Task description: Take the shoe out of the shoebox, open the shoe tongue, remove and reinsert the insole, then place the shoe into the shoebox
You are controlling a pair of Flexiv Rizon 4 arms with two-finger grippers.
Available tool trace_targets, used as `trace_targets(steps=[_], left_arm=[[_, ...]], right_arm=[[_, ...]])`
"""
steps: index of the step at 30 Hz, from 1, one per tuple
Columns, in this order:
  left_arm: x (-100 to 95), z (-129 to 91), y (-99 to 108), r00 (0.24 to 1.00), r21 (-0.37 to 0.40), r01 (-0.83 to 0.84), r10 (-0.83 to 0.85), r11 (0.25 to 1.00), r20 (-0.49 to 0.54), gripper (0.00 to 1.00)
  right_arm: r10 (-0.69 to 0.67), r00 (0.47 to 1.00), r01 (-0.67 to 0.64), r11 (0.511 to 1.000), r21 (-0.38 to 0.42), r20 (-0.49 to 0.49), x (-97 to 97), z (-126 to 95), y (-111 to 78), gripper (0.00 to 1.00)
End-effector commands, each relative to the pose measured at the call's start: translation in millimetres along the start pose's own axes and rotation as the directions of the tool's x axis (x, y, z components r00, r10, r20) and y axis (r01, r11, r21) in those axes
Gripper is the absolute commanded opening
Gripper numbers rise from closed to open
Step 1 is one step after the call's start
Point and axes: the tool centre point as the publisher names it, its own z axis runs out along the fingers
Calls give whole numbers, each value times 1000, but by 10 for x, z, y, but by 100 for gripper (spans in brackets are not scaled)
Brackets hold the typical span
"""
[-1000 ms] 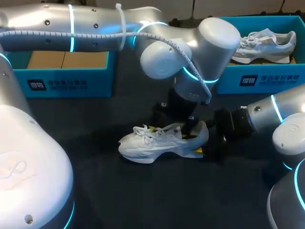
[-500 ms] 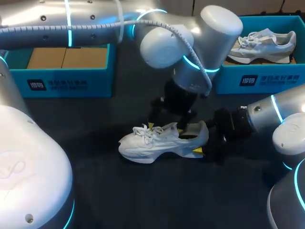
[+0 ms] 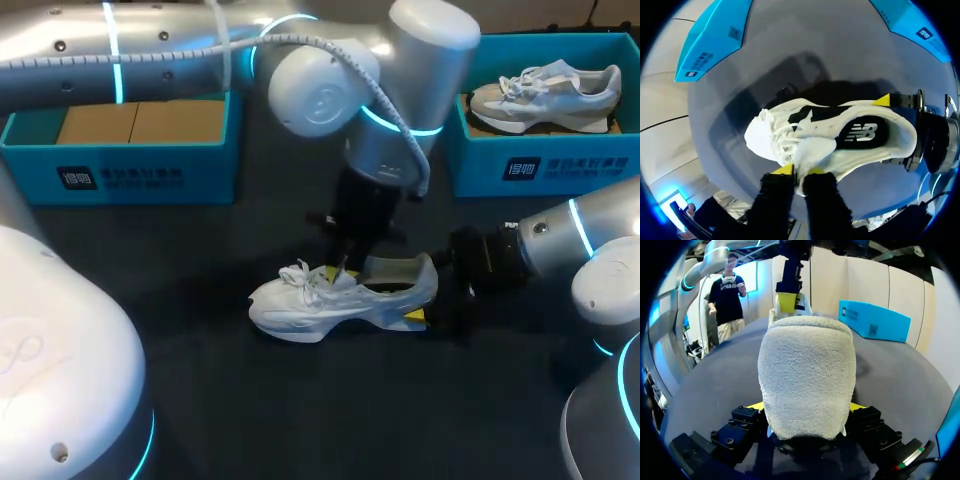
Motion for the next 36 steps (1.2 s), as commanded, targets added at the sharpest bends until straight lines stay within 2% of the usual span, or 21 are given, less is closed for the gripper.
trace_targets(steps=[1,9,16,21,32,36], left_arm=[[-133,24,33,998,-1,4,-4,1000,-60,0],[-345,-9,40,992,22,47,-44,999,-121,0],[-502,41,32,989,26,70,-66,997,-134,0],[-602,165,19,986,31,102,-97,994,-132,0],[-664,575,-107,980,59,178,-171,982,-104,0],[-682,672,-138,977,59,191,-184,980,-107,14]], right_arm=[[0,1000,0,1000,3,2,0,7,-9,0],[0,1000,0,1000,3,2,0,7,-9,0],[0,1000,0,1000,3,2,0,7,-9,0],[0,1000,0,1000,3,2,0,7,-9,0],[0,1000,0,1000,3,2,0,7,-9,0],[0,1000,0,1000,3,2,0,7,-9,0]])
